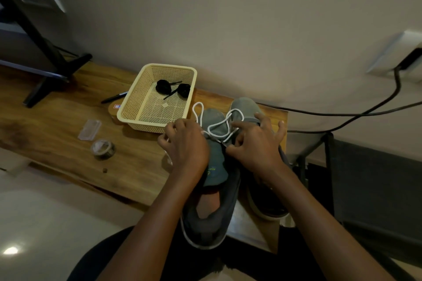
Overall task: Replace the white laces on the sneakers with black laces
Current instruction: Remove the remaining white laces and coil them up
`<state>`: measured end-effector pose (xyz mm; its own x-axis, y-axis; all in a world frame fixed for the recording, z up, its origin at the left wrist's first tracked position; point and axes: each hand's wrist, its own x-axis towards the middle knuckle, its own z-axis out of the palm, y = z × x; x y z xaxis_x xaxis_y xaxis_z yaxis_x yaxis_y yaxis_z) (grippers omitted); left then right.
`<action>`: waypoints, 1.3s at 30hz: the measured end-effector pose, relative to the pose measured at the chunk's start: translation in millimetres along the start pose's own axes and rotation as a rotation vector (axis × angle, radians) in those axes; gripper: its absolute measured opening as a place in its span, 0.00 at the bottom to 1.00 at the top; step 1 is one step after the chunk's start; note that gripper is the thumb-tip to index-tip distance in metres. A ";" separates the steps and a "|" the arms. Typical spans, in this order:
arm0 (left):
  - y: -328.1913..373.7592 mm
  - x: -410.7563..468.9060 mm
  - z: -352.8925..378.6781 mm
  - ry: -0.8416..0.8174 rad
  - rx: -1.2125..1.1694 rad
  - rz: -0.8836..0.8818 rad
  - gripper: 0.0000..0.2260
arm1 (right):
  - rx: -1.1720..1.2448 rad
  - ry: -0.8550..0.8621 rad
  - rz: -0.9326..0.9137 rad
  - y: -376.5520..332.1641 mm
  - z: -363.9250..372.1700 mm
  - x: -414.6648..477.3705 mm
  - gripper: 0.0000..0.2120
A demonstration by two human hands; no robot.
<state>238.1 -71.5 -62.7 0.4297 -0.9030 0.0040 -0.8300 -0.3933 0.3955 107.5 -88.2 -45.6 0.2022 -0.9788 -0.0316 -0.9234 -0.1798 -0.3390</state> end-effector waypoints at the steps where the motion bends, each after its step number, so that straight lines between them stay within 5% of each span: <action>1: 0.6 -1.4 -0.8 0.014 0.001 0.033 0.09 | -0.003 0.005 -0.004 -0.3 -0.3 -0.2 0.16; 9: 3.2 -8.0 -7.5 -0.112 0.076 0.237 0.13 | 0.029 0.008 -0.014 -1.0 3.5 1.8 0.12; 27: 5.8 -7.4 -3.2 0.132 -0.164 -0.045 0.05 | 0.017 0.038 -0.028 -3.1 0.7 -0.5 0.15; 34: 4.0 -6.2 -5.7 -0.140 0.022 0.083 0.12 | 0.054 0.039 -0.050 -4.7 -1.5 -2.0 0.19; 39: 5.3 -7.9 -3.6 -0.049 0.057 0.146 0.07 | 0.053 0.035 -0.054 -5.7 -2.5 -2.5 0.17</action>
<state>231.5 -65.8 -57.3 0.2869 -0.9579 0.0124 -0.9016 -0.2656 0.3415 111.5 -84.9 -41.3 0.2391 -0.9708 0.0204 -0.8927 -0.2281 -0.3886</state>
